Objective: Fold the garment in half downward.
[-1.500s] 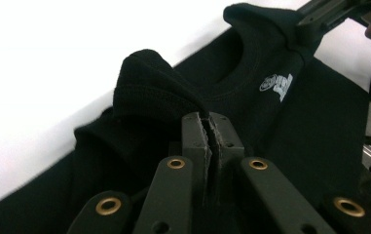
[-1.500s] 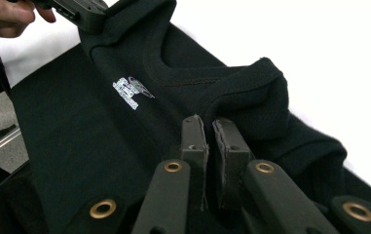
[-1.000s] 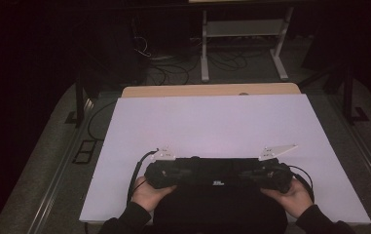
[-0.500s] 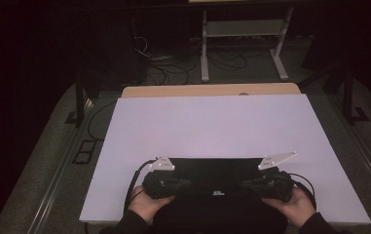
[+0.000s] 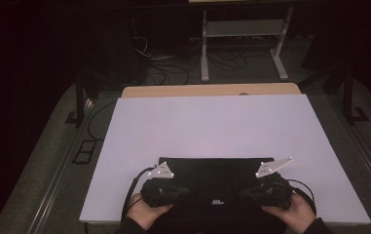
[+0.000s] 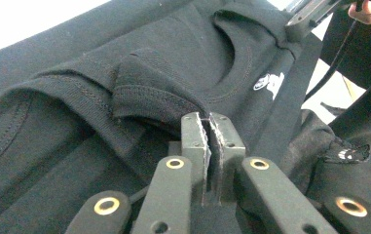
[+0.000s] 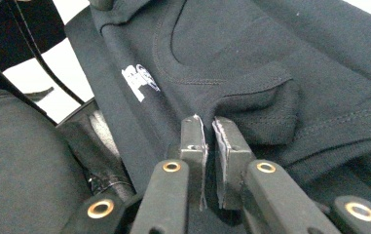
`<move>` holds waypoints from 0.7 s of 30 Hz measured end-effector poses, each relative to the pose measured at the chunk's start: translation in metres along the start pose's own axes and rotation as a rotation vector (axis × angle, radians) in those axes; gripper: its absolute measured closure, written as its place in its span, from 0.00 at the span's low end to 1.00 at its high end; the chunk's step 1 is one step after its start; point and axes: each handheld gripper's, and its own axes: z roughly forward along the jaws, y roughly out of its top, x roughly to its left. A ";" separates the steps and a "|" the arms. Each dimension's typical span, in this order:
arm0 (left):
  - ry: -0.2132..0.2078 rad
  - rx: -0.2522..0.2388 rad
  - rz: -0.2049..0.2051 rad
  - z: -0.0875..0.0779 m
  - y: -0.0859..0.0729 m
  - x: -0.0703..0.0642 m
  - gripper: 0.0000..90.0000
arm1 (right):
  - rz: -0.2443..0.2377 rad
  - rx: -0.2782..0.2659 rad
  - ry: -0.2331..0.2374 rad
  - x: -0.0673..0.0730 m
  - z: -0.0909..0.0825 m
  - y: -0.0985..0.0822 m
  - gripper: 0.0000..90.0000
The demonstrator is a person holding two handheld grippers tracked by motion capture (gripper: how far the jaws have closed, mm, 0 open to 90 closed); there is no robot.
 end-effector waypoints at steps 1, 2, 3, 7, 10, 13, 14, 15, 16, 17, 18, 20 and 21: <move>0.002 0.001 0.001 0.000 0.000 0.000 0.94 | 0.002 0.003 0.002 0.000 0.000 0.000 0.91; 0.004 0.006 0.003 0.001 -0.001 -0.001 0.94 | 0.001 0.005 0.003 0.000 0.001 -0.001 0.91; 0.005 0.009 0.003 0.001 -0.001 -0.002 0.94 | 0.001 0.008 0.005 0.000 0.001 -0.001 0.91; 0.010 0.019 0.006 0.002 -0.003 -0.004 0.94 | 0.001 0.015 -0.002 0.002 0.002 -0.002 0.91; 0.008 0.024 0.004 0.002 -0.004 -0.005 0.94 | 0.000 0.021 0.001 0.002 0.003 -0.003 0.91; 0.005 0.030 0.008 0.003 -0.004 -0.004 0.93 | 0.005 0.023 0.006 0.002 0.003 -0.003 0.90; 0.003 0.028 0.009 0.003 -0.004 -0.004 0.93 | 0.010 0.022 0.009 0.003 0.003 -0.003 0.90; 0.002 0.025 0.009 0.002 -0.004 -0.004 0.93 | 0.013 0.023 0.012 0.003 0.003 -0.003 0.89; 0.000 0.023 0.009 0.002 -0.004 -0.004 0.93 | 0.013 0.021 0.012 0.003 0.003 -0.003 0.89; -0.002 0.022 0.009 0.002 -0.004 -0.004 0.93 | 0.013 0.021 0.013 0.003 0.003 -0.004 0.89; -0.004 0.020 0.008 0.002 -0.004 -0.004 0.93 | 0.013 0.021 0.012 0.003 0.003 -0.004 0.89; -0.005 0.020 0.008 0.002 -0.004 -0.004 0.90 | 0.014 0.022 0.011 0.003 0.003 -0.004 0.88; -0.003 0.019 0.009 0.002 -0.004 -0.005 0.88 | 0.014 0.022 0.010 0.003 0.003 -0.004 0.87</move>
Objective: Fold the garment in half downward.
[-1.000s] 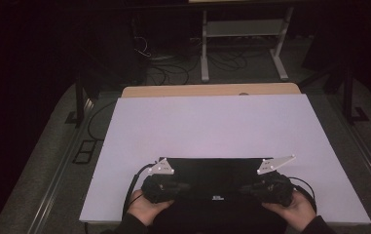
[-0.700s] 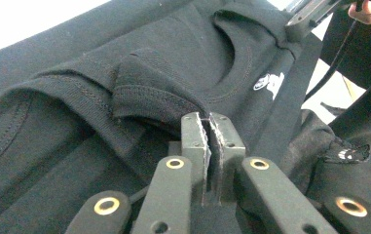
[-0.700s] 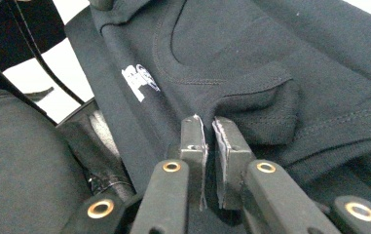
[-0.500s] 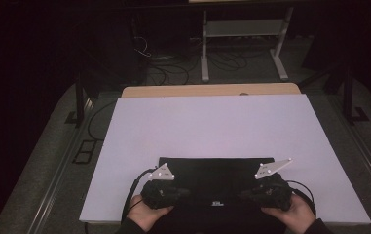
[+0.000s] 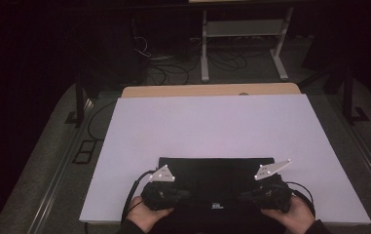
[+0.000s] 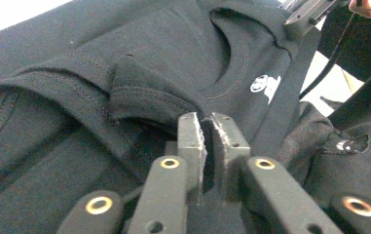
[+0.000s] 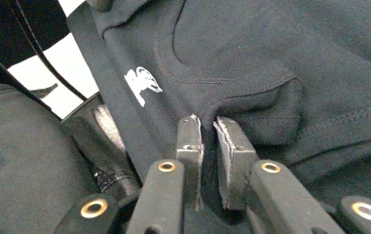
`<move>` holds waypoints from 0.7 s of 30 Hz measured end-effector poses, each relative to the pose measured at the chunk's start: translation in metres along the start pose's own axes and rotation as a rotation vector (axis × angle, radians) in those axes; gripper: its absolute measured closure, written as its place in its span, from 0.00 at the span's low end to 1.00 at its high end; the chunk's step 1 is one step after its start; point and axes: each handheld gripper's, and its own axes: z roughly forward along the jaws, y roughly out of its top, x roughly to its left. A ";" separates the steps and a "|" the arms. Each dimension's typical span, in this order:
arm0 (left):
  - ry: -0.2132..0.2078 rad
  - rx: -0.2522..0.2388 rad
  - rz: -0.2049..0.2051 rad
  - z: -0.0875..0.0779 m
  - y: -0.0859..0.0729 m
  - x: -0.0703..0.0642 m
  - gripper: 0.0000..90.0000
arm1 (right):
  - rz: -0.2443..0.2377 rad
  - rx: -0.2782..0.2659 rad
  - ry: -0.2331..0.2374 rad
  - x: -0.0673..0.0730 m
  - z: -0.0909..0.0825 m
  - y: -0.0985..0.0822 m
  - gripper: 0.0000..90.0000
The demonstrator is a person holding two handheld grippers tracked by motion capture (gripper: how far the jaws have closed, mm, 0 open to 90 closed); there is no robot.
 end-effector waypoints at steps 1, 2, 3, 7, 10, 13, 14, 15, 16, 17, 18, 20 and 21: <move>0.001 -0.003 0.004 0.000 0.000 0.000 0.86 | -0.002 0.001 0.000 0.000 0.000 0.000 0.86; 0.001 -0.011 0.004 -0.001 0.000 -0.001 0.84 | -0.004 0.001 0.001 0.000 0.000 0.000 0.85; 0.002 -0.015 0.010 -0.003 0.000 -0.001 0.83 | -0.003 0.000 -0.001 0.000 0.000 0.000 0.84; 0.000 -0.034 0.003 -0.006 -0.001 -0.001 0.77 | 0.002 0.000 -0.003 0.000 0.000 0.000 0.78; 0.003 -0.040 0.004 -0.006 -0.001 -0.001 0.70 | -0.008 -0.004 -0.006 0.000 -0.001 0.000 0.73; 0.014 -0.051 0.014 -0.007 0.000 -0.002 0.63 | -0.020 0.000 -0.013 0.001 0.000 0.000 0.66; 0.022 -0.056 0.016 -0.008 0.000 -0.002 0.61 | -0.022 -0.002 -0.015 0.001 0.000 0.000 0.64; 0.032 -0.060 0.017 -0.009 0.000 -0.001 0.59 | -0.024 -0.001 -0.015 0.002 -0.001 0.000 0.62; 0.040 -0.064 0.014 -0.010 0.000 -0.001 0.58 | -0.032 -0.004 -0.015 0.002 -0.001 0.000 0.58; 0.041 -0.069 0.010 -0.011 0.000 0.000 0.56 | -0.033 -0.006 -0.014 0.002 -0.002 0.000 0.54; 0.041 -0.074 0.005 -0.012 0.000 0.000 0.54 | -0.032 -0.007 -0.017 0.002 -0.002 0.000 0.53; 0.044 -0.083 0.000 -0.014 0.001 0.001 0.49 | -0.034 -0.005 -0.025 0.001 -0.003 0.001 0.48; 0.045 -0.089 0.000 -0.015 0.001 0.002 0.46 | -0.036 -0.011 -0.035 0.001 -0.004 0.001 0.46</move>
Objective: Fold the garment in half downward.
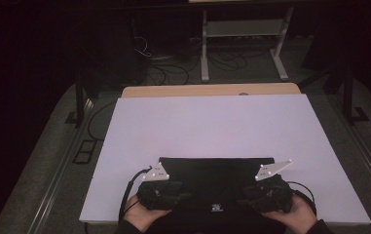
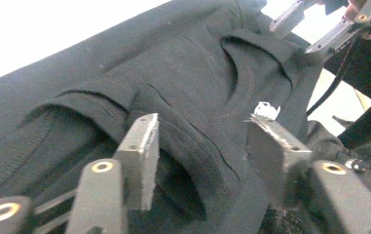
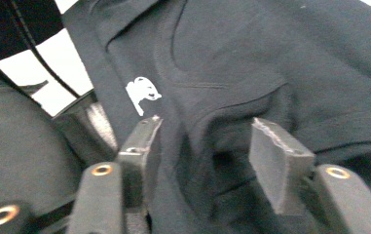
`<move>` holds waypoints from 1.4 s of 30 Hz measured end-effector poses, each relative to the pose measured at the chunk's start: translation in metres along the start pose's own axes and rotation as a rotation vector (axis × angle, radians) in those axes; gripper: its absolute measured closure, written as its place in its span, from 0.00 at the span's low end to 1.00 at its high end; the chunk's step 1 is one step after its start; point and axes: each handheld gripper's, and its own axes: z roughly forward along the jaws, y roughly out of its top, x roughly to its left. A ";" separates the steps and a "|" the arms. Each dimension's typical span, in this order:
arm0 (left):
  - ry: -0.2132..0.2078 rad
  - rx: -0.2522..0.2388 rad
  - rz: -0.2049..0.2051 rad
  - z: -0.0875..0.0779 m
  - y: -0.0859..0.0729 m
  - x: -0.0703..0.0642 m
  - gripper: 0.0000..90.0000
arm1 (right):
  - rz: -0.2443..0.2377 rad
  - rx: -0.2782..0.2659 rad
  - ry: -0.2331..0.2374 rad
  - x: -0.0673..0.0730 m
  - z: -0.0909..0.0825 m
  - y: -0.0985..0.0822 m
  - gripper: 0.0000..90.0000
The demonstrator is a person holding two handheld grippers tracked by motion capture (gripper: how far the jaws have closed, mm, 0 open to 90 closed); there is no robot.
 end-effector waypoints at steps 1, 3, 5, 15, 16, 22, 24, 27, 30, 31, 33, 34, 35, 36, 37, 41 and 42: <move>0.000 -0.010 0.005 -0.002 0.001 0.000 0.45 | -0.002 -0.007 -0.005 -0.001 -0.001 0.000 0.44; 0.003 -0.034 0.009 -0.005 0.002 0.000 0.43 | 0.005 -0.025 -0.010 -0.002 -0.004 0.001 0.40; 0.005 -0.054 0.006 -0.008 0.005 0.000 0.41 | 0.004 -0.044 -0.016 -0.003 -0.008 0.002 0.35; -0.012 -0.091 -0.008 -0.019 0.016 0.013 0.20 | 0.009 -0.110 -0.073 -0.015 -0.031 0.010 0.14; -0.016 -0.088 -0.007 -0.021 0.017 0.014 0.17 | 0.010 -0.118 -0.076 -0.017 -0.034 0.010 0.13; -0.002 -0.105 0.007 -0.033 0.027 0.028 0.03 | 0.011 -0.140 -0.099 -0.027 -0.053 0.012 0.01; 0.004 -0.117 0.003 -0.037 0.030 0.033 0.01 | 0.020 -0.156 -0.110 -0.031 -0.060 0.013 0.01; 0.008 -0.121 0.006 -0.041 0.033 0.038 0.00 | 0.019 -0.168 -0.121 -0.037 -0.067 0.015 0.00; 0.015 -0.119 0.012 -0.043 0.035 0.042 0.00 | 0.015 -0.170 -0.139 -0.041 -0.073 0.016 0.00; 0.018 -0.123 0.011 -0.043 0.035 0.043 0.00 | 0.015 -0.170 -0.138 -0.042 -0.074 0.017 0.00; 0.020 -0.123 0.019 -0.043 0.036 0.045 0.00 | 0.015 -0.172 -0.147 -0.044 -0.077 0.018 0.00; 0.021 -0.124 0.020 -0.043 0.035 0.046 0.00 | 0.016 -0.172 -0.145 -0.045 -0.078 0.018 0.00; 0.023 -0.126 0.019 -0.043 0.035 0.047 0.00 | 0.014 -0.169 -0.150 -0.047 -0.079 0.019 0.00; 0.025 -0.128 0.018 -0.042 0.035 0.048 0.00 | 0.014 -0.170 -0.154 -0.048 -0.080 0.019 0.00; 0.022 -0.133 0.018 -0.042 0.035 0.049 0.00 | 0.014 -0.170 -0.154 -0.049 -0.080 0.020 0.00; 0.022 -0.144 0.014 -0.040 0.034 0.055 0.00 | 0.015 -0.171 -0.150 -0.056 -0.081 0.020 0.00; 0.024 -0.141 0.014 -0.039 0.034 0.057 0.00 | 0.019 -0.168 -0.149 -0.057 -0.081 0.020 0.00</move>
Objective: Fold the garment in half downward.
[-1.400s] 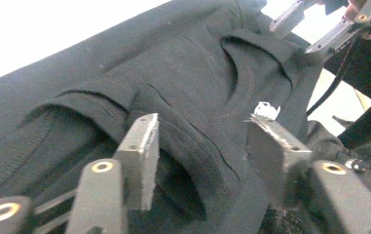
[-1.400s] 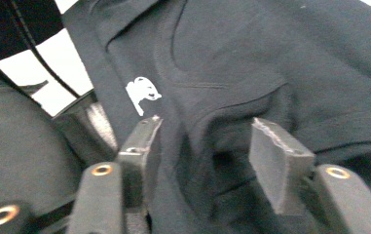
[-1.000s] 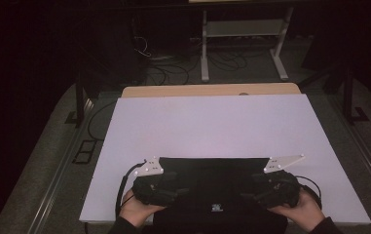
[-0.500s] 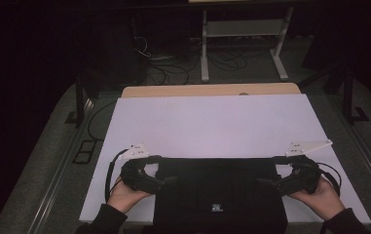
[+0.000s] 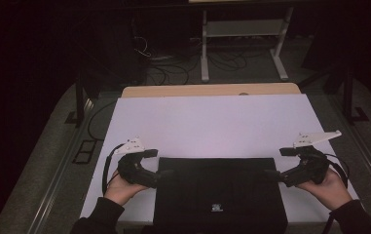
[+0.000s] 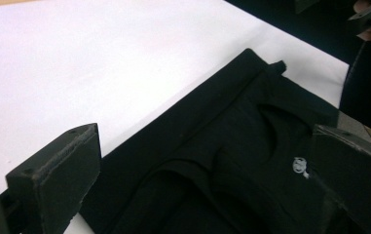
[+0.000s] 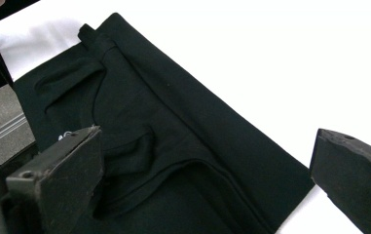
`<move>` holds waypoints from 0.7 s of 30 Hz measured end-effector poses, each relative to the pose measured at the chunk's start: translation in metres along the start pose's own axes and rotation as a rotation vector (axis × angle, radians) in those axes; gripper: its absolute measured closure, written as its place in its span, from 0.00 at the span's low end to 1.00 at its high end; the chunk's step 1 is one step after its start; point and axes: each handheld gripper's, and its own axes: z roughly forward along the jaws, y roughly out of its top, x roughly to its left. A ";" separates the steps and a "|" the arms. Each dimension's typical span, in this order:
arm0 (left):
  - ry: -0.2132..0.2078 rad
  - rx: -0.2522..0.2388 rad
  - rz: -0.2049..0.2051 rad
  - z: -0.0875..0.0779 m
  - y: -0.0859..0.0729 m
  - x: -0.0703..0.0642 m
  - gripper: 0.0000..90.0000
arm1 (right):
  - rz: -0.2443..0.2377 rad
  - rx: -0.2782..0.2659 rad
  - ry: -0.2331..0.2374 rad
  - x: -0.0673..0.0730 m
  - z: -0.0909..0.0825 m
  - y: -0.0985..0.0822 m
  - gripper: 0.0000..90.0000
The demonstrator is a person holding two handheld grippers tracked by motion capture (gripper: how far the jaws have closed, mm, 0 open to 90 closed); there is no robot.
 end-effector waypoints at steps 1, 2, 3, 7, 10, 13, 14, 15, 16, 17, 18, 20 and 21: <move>0.003 0.005 -0.002 0.001 0.000 0.001 0.00 | 0.001 0.002 0.000 -0.002 0.001 0.000 0.00; 0.005 0.013 -0.001 0.003 0.000 0.003 0.00 | 0.004 0.004 0.001 -0.004 0.002 -0.001 0.00; 0.005 0.020 0.000 0.004 0.000 0.004 0.00 | 0.007 0.003 0.003 -0.005 0.002 -0.002 0.00; 0.015 0.033 0.009 0.009 0.000 0.008 0.00 | 0.016 0.004 0.001 -0.011 0.007 -0.004 0.00; 0.021 0.040 0.006 0.012 -0.002 0.011 0.00 | 0.019 0.012 -0.002 -0.014 0.010 -0.006 0.00; 0.034 0.055 0.002 0.013 -0.003 0.015 0.00 | 0.025 0.019 -0.002 -0.017 0.012 -0.006 0.00; 0.038 0.053 0.000 0.014 -0.004 0.017 0.00 | 0.028 0.020 -0.003 -0.018 0.013 -0.007 0.00; 0.036 0.049 -0.006 0.014 -0.005 0.018 0.00 | 0.027 0.021 -0.005 -0.019 0.013 -0.007 0.00; 0.039 0.049 -0.009 0.014 -0.006 0.019 0.00 | 0.027 0.021 -0.005 -0.020 0.014 -0.008 0.00; 0.044 0.049 -0.009 0.014 -0.007 0.021 0.00 | 0.030 0.023 -0.007 -0.021 0.015 -0.008 0.00; 0.046 0.051 -0.010 0.013 -0.008 0.022 0.00 | 0.034 0.025 -0.008 -0.023 0.016 -0.009 0.00; 0.050 0.051 -0.019 0.013 -0.010 0.025 0.00 | 0.035 0.027 -0.010 -0.024 0.018 -0.011 0.00; 0.052 0.051 -0.021 0.014 -0.011 0.026 0.00 | 0.036 0.029 -0.011 -0.026 0.018 -0.011 0.00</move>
